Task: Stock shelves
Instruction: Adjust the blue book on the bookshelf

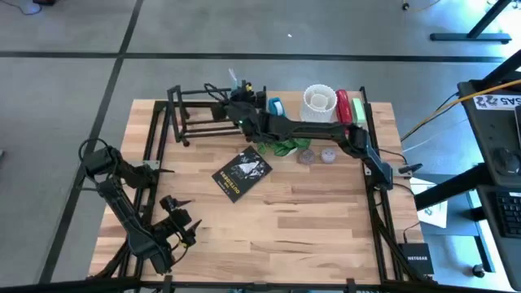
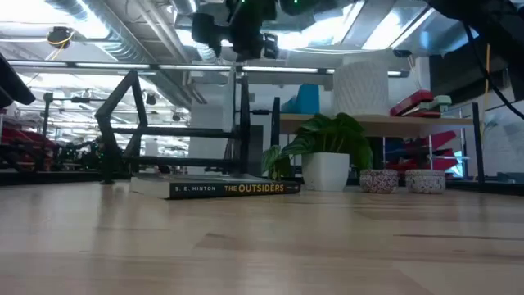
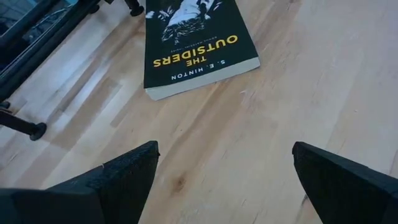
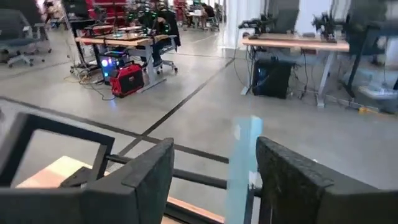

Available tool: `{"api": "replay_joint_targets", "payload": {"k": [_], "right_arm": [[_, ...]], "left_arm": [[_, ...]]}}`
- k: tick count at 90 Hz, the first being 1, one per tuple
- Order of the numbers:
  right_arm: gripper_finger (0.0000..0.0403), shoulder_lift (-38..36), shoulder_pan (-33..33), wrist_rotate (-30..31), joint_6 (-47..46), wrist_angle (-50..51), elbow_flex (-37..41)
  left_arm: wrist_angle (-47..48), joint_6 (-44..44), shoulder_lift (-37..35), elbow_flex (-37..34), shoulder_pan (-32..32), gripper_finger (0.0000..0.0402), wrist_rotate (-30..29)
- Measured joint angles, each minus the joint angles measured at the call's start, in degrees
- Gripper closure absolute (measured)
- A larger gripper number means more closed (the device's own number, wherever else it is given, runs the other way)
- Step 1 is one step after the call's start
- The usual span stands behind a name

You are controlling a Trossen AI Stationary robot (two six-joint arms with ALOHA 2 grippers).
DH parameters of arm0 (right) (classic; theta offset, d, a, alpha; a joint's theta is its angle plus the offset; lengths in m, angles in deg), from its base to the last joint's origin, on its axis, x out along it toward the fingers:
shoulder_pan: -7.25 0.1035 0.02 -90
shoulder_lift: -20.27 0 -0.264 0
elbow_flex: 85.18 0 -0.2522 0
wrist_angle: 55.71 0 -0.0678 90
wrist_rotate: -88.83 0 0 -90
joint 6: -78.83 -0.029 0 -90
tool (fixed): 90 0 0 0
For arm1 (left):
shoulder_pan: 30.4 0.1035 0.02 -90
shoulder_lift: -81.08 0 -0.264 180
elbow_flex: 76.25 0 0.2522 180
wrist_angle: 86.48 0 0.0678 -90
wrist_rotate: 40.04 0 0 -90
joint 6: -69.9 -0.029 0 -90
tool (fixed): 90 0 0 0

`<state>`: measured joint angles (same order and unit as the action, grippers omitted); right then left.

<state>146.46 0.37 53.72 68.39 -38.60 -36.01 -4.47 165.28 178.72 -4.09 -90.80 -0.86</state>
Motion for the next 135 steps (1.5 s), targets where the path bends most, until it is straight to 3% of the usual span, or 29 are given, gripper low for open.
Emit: {"api": "replay_joint_targets", "payload": {"k": [21, 32, 40, 47, 53, 65, 86, 100, 113, 124, 135], "right_arm": [[0.0194, -0.02, 5.13, 1.97, 16.38, 7.15, -2.6], [0.0194, -0.02, 8.6, 1.6, 16.73, 21.02, -4.98], [0.0194, -0.02, 11.68, 0.98, 14.74, 33.48, -6.96], [0.0194, -0.02, 14.65, 0.86, 11.44, 44.19, -7.94], [0.0194, -0.02, 17.28, 1.16, 6.25, 53.27, -7.98], [0.0194, -0.03, 22.65, 1.23, -7.4, 68.7, -7.77], [0.0194, -0.09, 32.0, 5.93, -27.13, 84.55, -6.86], [0.0194, -0.09, 36.59, 7.3, -31.23, 84.98, -6.87], [0.0194, -0.09, 39.49, 10.09, -33.94, 85.01, -6.87], [0.0194, -0.09, 40.76, 11.1, -34.46, 85.0, -6.87], [0.0194, -0.09, 41.04, 11.19, -35.1, 84.71, -6.87]], "left_arm": [[0.08, 1.76, 0.07, -0.02, 0.0, 0.005, -0.26], [0.07, 3.68, 0.07, -0.04, 0.0, 0.005, -3.64], [0.11, 4.22, 0.07, -0.04, 0.22, 0.005, -9.44], [0.15, 3.59, 0.07, -0.04, 1.44, 0.005, -15.6], [1.09, 1.48, 0.07, -0.04, 3.51, 0.005, -17.09], [3.11, 0.08, 0.04, -1.42, 8.94, 0.005, -16.18], [2.02, -2.12, -1.94, -4.2, 16.37, 0.005, -10.23], [-3.63, -17.9, -11.81, -4.2, 21.47, 0.0051, -9.85], [-10.1, -37.4, -23.66, -4.17, 31.51, 0.0077, -7.69], [-21.85, -59.29, -30.37, -4.17, 44.59, 0.0111, -0.99], [-35.16, -76.56, -31.07, -4.13, 59.07, 0.0152, 10.82]]}}
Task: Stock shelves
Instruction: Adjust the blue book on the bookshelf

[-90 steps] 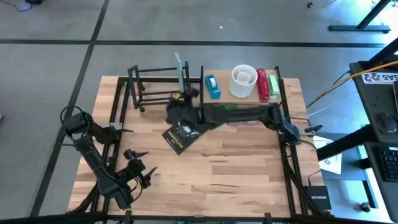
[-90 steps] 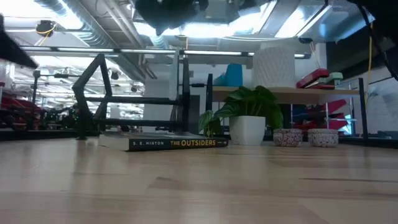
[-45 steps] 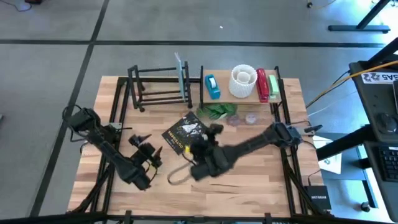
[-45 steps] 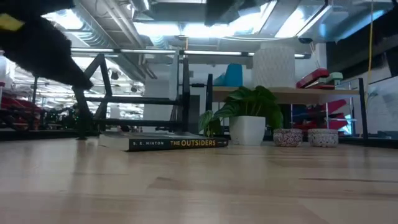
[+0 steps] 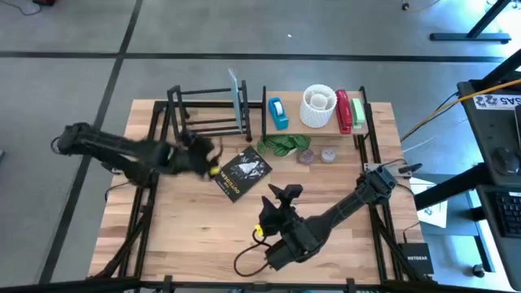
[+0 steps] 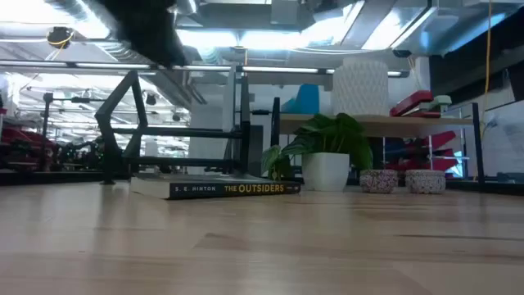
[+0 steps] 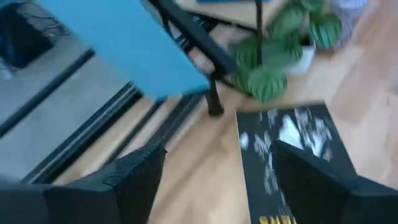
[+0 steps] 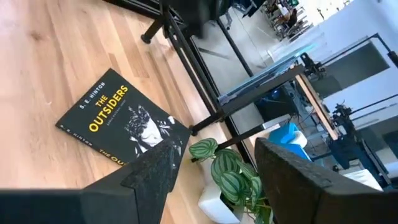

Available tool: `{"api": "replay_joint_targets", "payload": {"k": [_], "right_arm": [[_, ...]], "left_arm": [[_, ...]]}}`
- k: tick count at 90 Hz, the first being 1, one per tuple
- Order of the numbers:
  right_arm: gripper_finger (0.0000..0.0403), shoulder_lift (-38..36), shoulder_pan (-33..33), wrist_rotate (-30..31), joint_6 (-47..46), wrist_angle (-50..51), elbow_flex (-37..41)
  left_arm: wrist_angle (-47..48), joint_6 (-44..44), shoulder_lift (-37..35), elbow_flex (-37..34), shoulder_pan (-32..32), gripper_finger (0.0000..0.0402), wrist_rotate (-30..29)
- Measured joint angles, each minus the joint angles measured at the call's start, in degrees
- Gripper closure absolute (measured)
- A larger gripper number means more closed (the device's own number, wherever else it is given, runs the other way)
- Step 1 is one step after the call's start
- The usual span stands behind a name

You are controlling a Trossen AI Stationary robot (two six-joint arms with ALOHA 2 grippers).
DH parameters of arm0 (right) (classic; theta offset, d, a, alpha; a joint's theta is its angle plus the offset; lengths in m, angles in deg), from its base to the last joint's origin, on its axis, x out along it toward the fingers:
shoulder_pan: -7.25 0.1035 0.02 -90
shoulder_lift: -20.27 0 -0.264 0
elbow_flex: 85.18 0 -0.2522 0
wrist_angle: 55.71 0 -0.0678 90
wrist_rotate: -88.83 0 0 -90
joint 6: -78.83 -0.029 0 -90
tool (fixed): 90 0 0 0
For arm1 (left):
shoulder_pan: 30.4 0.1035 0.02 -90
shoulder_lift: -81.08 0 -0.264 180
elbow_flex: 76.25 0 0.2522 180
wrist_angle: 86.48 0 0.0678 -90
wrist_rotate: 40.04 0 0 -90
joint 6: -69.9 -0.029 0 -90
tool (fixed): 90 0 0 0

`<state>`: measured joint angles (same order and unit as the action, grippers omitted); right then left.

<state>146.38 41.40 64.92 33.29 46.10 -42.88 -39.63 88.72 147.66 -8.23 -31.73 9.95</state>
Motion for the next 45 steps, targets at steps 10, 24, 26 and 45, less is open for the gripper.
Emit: {"api": "replay_joint_targets", "payload": {"k": [10, 24, 26, 45], "right_arm": [[0.0194, 0.0, 0.04, -0.34, -1.43, 0.0, 0.0], [0.0194, 0.04, 0.39, -1.2, -2.13, 0.0, 0.0], [0.0194, 0.04, 0.4, -1.19, -2.14, 0.0, 0.0], [0.0194, 0.04, 1.47, -1.12, -2.82, -0.09, 0.0]], "left_arm": [[-8.41, -7.46, 2.89, 0.02, 11.29, 0.0195, 8.78], [-14.67, -12.42, 7.9, 0.02, 21.75, 0.025, 11.86], [-15.51, -13.11, 8.57, 0.02, 22.83, 0.0256, 12.22], [-21.76, -16.04, 15.3, 0.02, 30.66, 0.03, 13.33]]}}
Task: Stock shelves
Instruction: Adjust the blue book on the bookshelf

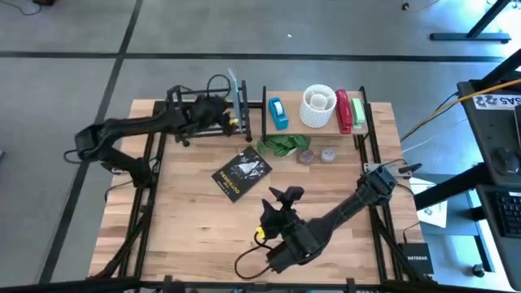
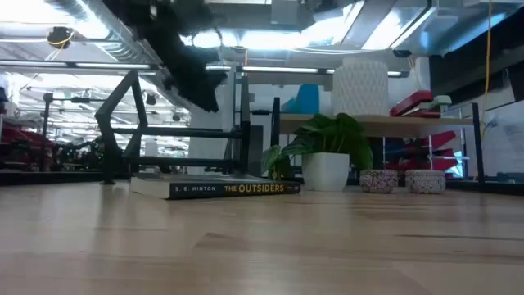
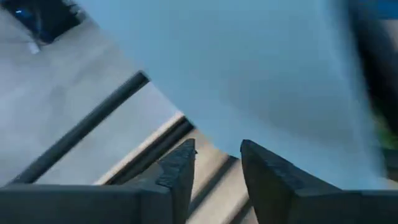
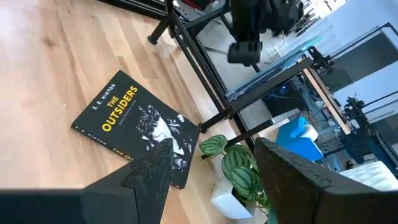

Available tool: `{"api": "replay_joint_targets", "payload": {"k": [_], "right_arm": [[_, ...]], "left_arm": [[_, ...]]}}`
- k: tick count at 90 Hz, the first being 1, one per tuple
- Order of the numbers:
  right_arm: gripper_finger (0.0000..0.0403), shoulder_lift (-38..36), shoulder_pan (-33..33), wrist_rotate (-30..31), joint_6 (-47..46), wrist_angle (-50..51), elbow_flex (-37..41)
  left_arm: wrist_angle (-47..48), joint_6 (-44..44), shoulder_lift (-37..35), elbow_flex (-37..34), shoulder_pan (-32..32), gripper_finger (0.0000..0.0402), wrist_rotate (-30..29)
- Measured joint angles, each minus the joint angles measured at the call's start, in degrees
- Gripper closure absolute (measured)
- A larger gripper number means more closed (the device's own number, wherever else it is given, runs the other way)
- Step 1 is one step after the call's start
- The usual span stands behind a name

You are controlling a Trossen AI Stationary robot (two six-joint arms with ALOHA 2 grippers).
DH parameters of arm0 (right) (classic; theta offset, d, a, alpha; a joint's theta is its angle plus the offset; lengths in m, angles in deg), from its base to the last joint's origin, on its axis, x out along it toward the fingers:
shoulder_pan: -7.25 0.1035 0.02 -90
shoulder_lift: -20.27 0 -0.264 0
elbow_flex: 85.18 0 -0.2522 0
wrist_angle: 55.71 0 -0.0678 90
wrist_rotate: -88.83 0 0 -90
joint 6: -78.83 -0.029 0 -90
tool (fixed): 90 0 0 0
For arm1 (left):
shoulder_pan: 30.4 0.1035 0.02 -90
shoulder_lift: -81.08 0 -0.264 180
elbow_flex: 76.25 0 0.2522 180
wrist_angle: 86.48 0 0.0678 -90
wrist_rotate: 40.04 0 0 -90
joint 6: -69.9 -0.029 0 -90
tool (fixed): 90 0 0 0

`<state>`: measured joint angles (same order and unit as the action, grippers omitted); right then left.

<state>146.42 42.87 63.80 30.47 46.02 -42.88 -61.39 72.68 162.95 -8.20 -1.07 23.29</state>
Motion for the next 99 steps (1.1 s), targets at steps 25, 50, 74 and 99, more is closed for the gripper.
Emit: {"api": "replay_joint_targets", "payload": {"k": [25, 50, 74, 99], "right_arm": [[0.0194, 0.0, 0.99, 0.05, -1.44, -0.02, 0.02], [0.0194, 0.02, 1.18, 0.18, -1.49, -0.92, 0.02], [0.0194, 0.02, 1.16, 0.43, -1.88, -0.98, 0.02], [0.0194, 0.02, 1.16, 1.6, -2.3, -1.17, 0.04]], "left_arm": [[-8.99, -6.23, 5.74, 0.0, 2.94, 0.0336, 12.14], [-10.14, -11.79, 5.87, 0.0, 3.03, 0.0358, 13.6], [-1.13, -8.43, 0.91, 0.0, 2.04, 0.0362, 8.3], [9.79, -1.66, -8.12, 0.0, -1.01, 0.0362, 5.18]]}}
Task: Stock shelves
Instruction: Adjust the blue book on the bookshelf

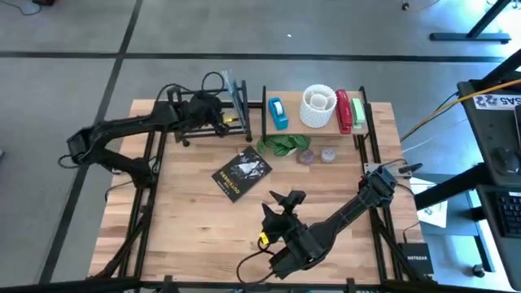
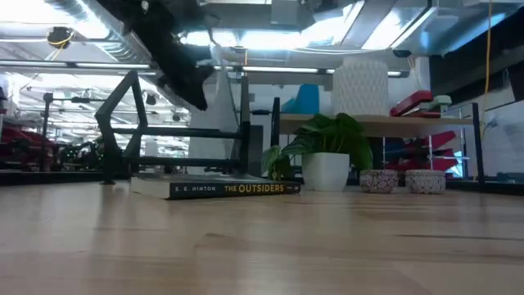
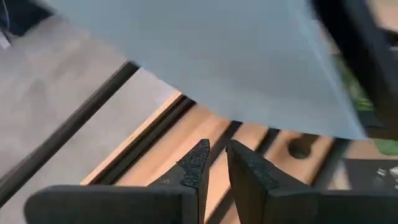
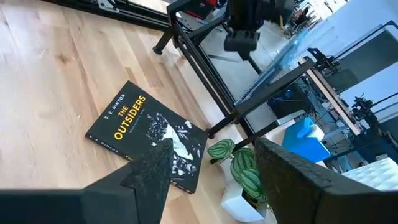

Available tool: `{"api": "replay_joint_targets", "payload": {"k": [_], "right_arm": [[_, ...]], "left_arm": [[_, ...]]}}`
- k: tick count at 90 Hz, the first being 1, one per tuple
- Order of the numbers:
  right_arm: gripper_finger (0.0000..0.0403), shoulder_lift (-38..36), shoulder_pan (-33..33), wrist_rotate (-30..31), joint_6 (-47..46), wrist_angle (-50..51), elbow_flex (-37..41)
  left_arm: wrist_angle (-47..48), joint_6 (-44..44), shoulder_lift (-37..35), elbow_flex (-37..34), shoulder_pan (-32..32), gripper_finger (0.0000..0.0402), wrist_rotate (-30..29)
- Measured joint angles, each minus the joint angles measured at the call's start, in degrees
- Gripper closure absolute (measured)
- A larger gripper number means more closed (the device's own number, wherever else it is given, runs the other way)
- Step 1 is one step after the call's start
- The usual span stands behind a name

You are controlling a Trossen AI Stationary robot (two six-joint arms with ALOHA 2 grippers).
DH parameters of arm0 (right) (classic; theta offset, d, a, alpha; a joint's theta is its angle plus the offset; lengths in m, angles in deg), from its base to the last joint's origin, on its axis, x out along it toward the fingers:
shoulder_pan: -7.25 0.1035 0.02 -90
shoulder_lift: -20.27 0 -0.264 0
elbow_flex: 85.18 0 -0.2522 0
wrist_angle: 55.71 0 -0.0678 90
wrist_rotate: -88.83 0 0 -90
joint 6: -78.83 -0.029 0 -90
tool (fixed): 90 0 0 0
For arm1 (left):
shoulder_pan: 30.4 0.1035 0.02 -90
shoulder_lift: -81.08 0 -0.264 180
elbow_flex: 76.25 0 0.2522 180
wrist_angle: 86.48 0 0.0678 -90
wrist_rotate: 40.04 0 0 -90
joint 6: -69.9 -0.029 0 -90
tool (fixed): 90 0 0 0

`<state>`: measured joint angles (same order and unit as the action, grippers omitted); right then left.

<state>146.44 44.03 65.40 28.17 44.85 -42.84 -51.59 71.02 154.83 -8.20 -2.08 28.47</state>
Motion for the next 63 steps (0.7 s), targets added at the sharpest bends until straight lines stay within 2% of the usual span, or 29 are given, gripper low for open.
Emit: {"api": "replay_joint_targets", "payload": {"k": [30, 49, 63], "right_arm": [[0.0194, 0.0, 0.35, 0.5, -0.04, -0.73, -0.01], [0.0194, 0.0, 0.37, 0.78, 0.02, -0.73, -0.01], [0.0194, 0.0, 0.37, 0.77, 0.0, -0.77, 0.0]], "left_arm": [[-13.65, -6.66, 3.93, 0.02, 5.75, 0.0362, 0.44], [-16.8, -8.63, 7.81, 0.02, 9.1, 0.0362, 5.48], [-17.11, -8.55, 11.25, 0.02, 10.33, 0.0362, 6.67]]}}
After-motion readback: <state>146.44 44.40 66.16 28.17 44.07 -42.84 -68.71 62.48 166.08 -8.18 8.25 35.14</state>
